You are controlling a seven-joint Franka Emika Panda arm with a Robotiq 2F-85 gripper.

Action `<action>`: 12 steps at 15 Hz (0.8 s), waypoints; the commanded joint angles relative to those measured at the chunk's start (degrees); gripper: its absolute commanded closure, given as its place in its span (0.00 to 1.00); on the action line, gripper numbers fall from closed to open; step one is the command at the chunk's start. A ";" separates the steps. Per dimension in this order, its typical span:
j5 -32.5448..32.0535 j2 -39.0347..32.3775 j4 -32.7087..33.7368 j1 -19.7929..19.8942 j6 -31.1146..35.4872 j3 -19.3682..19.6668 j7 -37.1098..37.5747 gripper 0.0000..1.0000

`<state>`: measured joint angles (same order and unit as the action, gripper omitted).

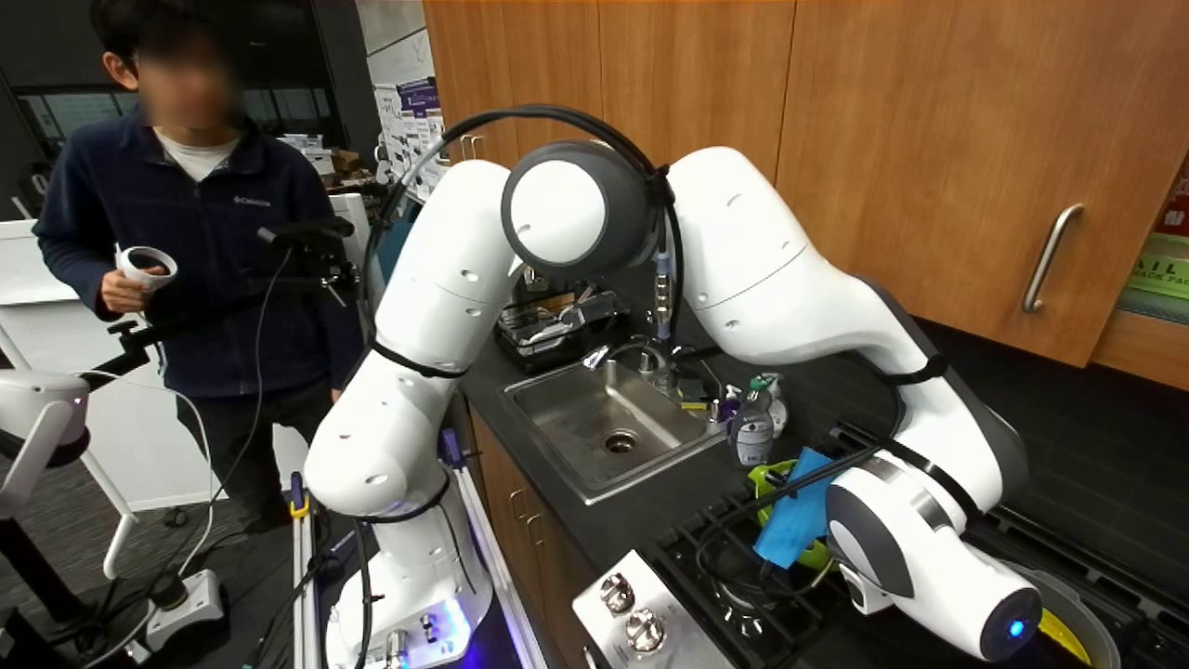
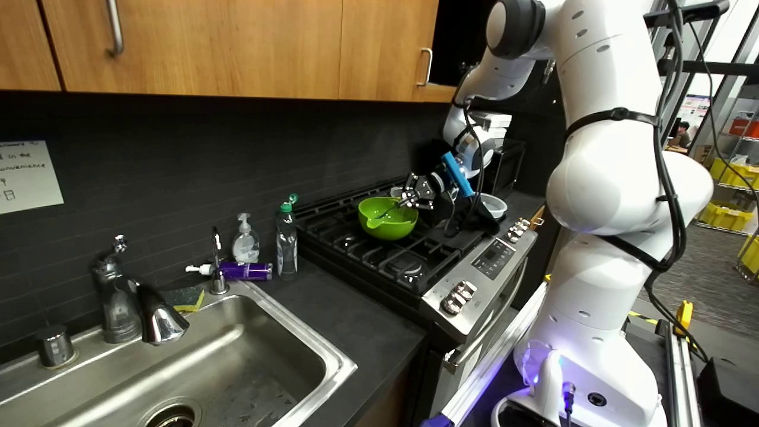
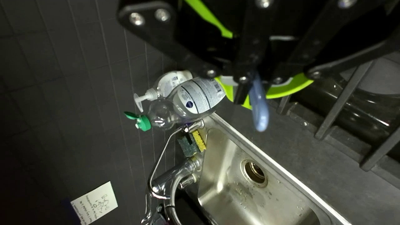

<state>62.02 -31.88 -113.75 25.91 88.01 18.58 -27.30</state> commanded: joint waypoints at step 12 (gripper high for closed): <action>-0.36 15.02 -14.85 -0.73 9.59 2.07 -9.99 0.99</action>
<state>62.03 -21.23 -125.21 26.34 95.11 19.96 -37.97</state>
